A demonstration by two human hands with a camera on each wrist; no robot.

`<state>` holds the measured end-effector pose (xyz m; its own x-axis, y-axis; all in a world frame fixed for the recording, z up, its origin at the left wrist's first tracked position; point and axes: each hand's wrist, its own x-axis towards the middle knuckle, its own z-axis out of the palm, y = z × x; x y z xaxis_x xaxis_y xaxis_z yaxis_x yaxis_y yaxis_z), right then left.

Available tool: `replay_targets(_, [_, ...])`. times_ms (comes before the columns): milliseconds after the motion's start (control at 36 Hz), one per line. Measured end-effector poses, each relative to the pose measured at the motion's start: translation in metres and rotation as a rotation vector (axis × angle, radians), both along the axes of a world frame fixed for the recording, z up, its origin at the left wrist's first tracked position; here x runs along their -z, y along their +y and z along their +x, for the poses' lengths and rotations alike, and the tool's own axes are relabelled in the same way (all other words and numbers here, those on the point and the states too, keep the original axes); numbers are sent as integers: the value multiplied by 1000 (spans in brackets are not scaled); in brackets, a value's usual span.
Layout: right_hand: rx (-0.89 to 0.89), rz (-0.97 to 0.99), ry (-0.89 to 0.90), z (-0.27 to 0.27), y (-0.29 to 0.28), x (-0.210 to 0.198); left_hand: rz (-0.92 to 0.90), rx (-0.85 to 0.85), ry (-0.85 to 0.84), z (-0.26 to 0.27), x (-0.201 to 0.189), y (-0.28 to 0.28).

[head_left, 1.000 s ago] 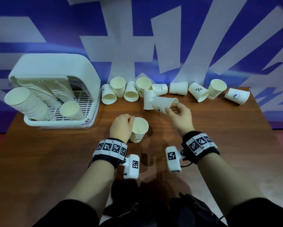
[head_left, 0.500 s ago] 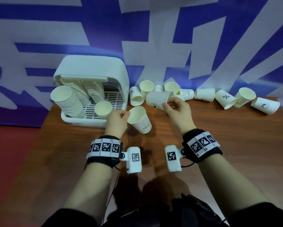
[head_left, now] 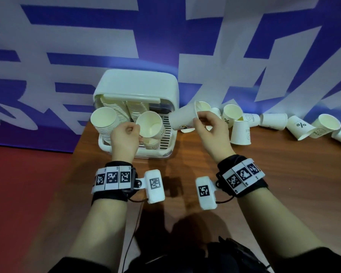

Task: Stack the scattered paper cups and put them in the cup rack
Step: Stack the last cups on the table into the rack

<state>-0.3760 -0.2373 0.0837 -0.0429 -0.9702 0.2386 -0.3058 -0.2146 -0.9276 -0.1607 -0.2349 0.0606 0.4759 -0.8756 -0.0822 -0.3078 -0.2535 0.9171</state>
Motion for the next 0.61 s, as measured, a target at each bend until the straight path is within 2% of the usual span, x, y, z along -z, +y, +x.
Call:
replay_targets(278, [-19, -70, 27, 33, -4, 2, -22, 14, -2, 21, 17, -11])
replay_targets(611, [-117, -246, 233, 59, -10, 21, 98, 123, -48, 26, 36, -20])
